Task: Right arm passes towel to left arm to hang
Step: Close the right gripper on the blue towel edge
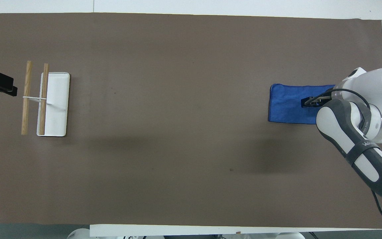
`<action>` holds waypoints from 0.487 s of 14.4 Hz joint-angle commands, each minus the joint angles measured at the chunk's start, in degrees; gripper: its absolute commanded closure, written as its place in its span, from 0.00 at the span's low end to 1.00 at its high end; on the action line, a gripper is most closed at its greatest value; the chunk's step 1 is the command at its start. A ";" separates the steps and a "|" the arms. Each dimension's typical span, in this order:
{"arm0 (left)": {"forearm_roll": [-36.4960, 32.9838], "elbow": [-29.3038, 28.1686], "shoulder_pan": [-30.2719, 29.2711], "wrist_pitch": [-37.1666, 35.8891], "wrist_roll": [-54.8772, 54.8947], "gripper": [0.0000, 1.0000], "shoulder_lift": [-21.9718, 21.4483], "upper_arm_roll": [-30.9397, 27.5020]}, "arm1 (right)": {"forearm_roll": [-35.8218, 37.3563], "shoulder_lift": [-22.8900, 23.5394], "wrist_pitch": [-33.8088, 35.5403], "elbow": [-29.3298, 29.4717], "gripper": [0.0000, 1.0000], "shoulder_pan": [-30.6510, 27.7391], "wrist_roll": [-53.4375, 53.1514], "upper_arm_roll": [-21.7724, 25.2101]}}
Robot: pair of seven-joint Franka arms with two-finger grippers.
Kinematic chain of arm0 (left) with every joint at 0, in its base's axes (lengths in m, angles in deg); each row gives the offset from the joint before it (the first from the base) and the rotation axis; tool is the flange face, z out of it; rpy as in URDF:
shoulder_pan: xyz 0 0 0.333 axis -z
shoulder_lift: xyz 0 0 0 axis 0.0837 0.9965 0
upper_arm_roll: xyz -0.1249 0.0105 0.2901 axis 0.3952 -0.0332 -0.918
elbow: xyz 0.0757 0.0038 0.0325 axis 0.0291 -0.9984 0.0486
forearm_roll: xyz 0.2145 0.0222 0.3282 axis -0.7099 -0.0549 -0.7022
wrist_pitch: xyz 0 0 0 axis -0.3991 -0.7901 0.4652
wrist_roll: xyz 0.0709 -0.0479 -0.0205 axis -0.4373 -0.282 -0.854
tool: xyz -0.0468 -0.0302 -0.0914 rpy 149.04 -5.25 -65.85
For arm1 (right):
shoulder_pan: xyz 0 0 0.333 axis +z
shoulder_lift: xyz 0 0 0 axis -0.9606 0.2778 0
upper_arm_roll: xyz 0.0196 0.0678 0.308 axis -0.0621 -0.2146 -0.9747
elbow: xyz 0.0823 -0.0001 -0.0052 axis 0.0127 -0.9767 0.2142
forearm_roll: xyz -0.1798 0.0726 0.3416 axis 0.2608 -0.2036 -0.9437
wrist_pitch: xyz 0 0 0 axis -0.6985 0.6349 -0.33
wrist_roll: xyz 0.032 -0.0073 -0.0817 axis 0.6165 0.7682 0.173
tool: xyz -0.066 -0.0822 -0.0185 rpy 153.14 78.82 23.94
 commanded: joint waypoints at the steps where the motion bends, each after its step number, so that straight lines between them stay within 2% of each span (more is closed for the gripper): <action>1: -0.77 -1.56 0.00 0.05 0.13 0.00 -1.43 -0.06 | -0.42 0.94 -1.88 -0.38 0.10 0.02 -1.05 -0.25; 5: -0.77 -1.56 0.00 0.05 0.13 0.00 -1.43 -0.05 | -0.42 1.21 -1.89 -1.16 0.10 -0.24 2.72 -0.25; 6: -0.77 -1.56 0.00 0.05 0.13 0.00 -1.43 -0.06 | -0.42 1.21 -1.97 -1.78 0.13 -0.15 3.17 -0.25; 7: -0.77 -1.56 0.00 0.05 0.13 0.00 -1.43 0.03 | -0.42 1.21 -1.97 -1.78 0.22 -0.15 3.35 -0.25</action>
